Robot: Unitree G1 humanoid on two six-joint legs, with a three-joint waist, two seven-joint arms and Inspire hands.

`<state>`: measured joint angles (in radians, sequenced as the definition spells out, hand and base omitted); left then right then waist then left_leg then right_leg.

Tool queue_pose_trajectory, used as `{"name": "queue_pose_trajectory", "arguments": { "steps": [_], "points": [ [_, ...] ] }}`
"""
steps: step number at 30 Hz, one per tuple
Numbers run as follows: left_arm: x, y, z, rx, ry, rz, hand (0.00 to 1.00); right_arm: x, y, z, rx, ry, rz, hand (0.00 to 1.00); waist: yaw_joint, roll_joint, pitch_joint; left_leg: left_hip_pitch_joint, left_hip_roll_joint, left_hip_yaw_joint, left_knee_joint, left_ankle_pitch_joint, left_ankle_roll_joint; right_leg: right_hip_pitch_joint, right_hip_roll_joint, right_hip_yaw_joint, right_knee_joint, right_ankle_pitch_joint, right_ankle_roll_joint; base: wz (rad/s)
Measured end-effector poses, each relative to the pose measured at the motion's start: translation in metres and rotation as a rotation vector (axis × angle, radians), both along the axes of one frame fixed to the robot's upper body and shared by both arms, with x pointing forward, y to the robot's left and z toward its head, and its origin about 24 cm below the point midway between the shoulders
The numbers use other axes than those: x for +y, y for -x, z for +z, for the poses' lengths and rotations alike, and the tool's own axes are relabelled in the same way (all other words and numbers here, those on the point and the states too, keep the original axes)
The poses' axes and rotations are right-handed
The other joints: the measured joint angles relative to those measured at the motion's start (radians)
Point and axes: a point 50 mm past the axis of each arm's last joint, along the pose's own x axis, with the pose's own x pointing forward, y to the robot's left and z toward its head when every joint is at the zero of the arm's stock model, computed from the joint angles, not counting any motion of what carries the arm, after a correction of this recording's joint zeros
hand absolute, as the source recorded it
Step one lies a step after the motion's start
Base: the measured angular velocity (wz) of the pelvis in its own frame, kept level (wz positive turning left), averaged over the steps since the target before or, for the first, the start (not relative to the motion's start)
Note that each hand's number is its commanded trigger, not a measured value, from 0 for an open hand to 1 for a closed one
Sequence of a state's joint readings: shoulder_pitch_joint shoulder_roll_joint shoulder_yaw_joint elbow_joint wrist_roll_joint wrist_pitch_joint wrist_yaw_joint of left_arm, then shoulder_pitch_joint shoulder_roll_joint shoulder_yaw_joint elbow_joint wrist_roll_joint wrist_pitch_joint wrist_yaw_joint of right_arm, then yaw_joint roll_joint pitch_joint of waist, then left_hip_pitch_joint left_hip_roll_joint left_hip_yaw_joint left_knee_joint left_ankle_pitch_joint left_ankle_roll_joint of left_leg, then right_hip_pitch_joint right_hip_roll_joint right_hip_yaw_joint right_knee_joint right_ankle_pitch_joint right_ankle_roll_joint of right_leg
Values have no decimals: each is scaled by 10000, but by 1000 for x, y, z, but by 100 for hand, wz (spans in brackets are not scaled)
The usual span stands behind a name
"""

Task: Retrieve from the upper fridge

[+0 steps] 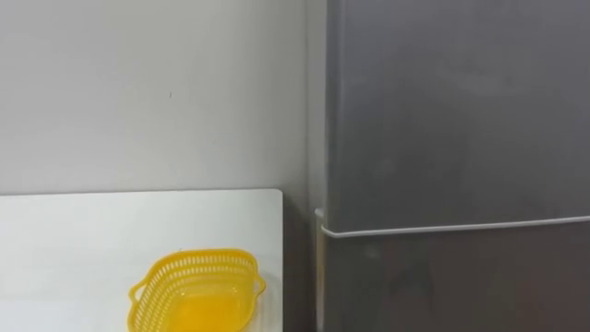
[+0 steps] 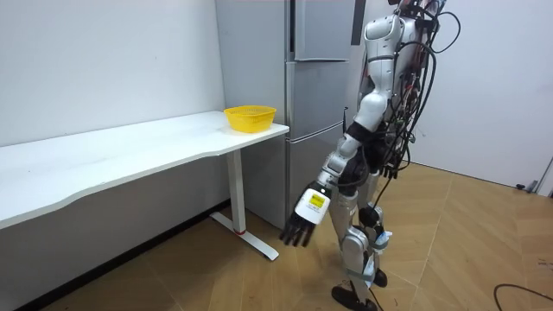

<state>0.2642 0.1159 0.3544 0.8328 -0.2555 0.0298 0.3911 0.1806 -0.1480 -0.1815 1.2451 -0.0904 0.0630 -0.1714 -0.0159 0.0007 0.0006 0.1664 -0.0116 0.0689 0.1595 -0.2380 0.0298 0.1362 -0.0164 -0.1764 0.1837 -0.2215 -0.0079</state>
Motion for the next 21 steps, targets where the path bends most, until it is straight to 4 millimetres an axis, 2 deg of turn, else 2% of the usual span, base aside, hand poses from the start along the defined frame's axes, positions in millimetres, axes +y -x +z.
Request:
{"name": "queue_pose_trajectory", "arguments": {
  "steps": [1,7,17,19,21],
  "points": [
    [4,-11,7,-398,-558,-57,0,-1,-3,0,-149,36,39,0,26,73,-45,-4,-4,-27,0,0,0,11,-3,-31,23,8,1,8],
    [21,-52,46,-2755,-2808,865,0,-4,-14,3,-976,443,156,0,129,170,-67,8,3,-37,-5,1,1,60,8,-40,38,38,-5,0],
    [47,-76,115,-6032,-5225,3101,0,-11,-11,8,-1520,765,-280,0,347,234,-41,28,-1,-39,-84,1,1,2,22,17,24,37,-4,0],
    [51,-83,140,-7142,-5840,3424,0,-12,-8,8,-1465,731,-264,0,520,242,-37,49,1,-15,-122,1,2,-25,31,75,34,37,-4,-5],
    [56,-83,158,-7908,-6332,3689,0,-11,-7,7,-1438,665,-256,0,536,257,-35,83,0,-7,-113,2,3,-5,29,91,44,37,-4,-5]
  ]
}}
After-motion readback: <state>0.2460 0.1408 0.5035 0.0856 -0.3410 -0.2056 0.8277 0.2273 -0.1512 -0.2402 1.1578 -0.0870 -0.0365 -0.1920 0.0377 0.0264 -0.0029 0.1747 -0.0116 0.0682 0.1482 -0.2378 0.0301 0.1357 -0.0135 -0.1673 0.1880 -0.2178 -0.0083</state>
